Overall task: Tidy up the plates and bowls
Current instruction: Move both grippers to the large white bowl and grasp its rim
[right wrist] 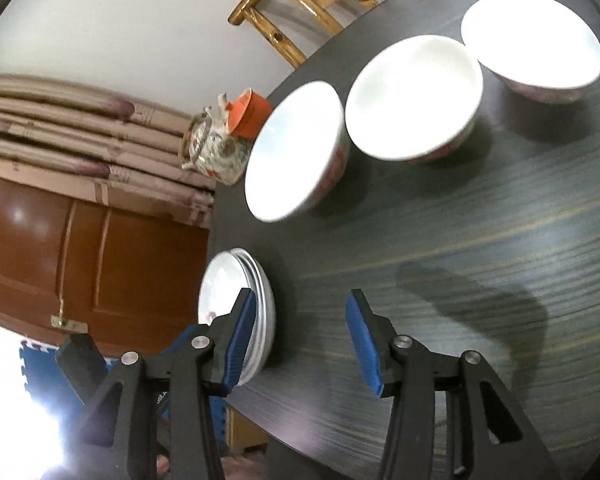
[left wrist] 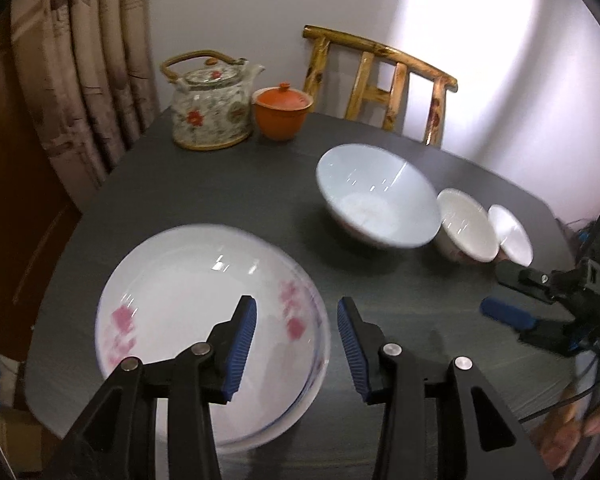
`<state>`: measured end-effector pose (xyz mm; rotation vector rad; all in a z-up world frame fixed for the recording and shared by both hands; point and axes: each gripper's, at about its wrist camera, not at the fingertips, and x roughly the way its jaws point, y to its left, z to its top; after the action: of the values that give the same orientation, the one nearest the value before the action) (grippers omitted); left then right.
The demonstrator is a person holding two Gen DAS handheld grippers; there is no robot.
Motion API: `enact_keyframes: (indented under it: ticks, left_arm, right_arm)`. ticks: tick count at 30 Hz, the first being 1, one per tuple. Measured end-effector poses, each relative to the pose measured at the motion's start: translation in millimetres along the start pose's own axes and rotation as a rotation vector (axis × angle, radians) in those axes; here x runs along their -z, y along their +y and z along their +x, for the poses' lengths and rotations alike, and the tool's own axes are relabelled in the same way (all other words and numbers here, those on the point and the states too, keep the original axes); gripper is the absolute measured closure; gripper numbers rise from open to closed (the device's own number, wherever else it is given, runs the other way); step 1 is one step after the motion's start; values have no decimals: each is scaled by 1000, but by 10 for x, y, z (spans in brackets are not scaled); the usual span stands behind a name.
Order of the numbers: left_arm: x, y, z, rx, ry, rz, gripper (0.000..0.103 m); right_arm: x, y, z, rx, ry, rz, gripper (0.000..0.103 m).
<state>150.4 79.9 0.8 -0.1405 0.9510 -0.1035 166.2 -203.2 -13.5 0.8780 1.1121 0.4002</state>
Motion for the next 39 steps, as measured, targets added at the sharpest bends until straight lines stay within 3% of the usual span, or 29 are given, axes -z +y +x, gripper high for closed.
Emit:
enact_keyframes:
  ticks: [2,5,9,14,20,25,28,29,30,33,36,39]
  left_arm:
    - [-140,-34,62,42,7,3,58]
    - [-393,-22,237,129,36,-38,53]
    - [-712,-3,536,188,106,-85,53]
    - [-1045,-24,888,189,134,-90,53]
    - [-1213,-109,1296,176,189,-48,53]
    - [-1285,-212,1541,171,190,10,53]
    - [-1294,-261,1672,144,214,32,53]
    - [-1287,-272,1713,146,228,30,58]
    - [-1273,-271,1739,148,236,27,70]
    - [-1247,-253,1771,79,218,48,88]
    - [-1196,-198,1714,101,221,21,91]
    - [-1089,-244,1531,76,204,59,92]
  right_arm:
    - [-76,18,7,-11,-23,27,40]
    - [-175,4,25,-28,-48,69,40]
    - [-287,-13,116,-46,-52,123,40]
    - [-445,-96,248,14,-75,189,40]
    - [-627,-185,425,7,-69,267,40]
    - [-697,-194,588,5,-52,292,41]
    - [-711,-196,643,25,-48,273,52]
    - [-724,-204,659,28,-45,271,55]
    - [-737,-215,685,30,-43,272,56]
    - [-760,-250,773,32,-27,280,69]
    - [-765,-203,811,64,-30,232,72]
    - [-741,-178,818,94,-32,181,77]
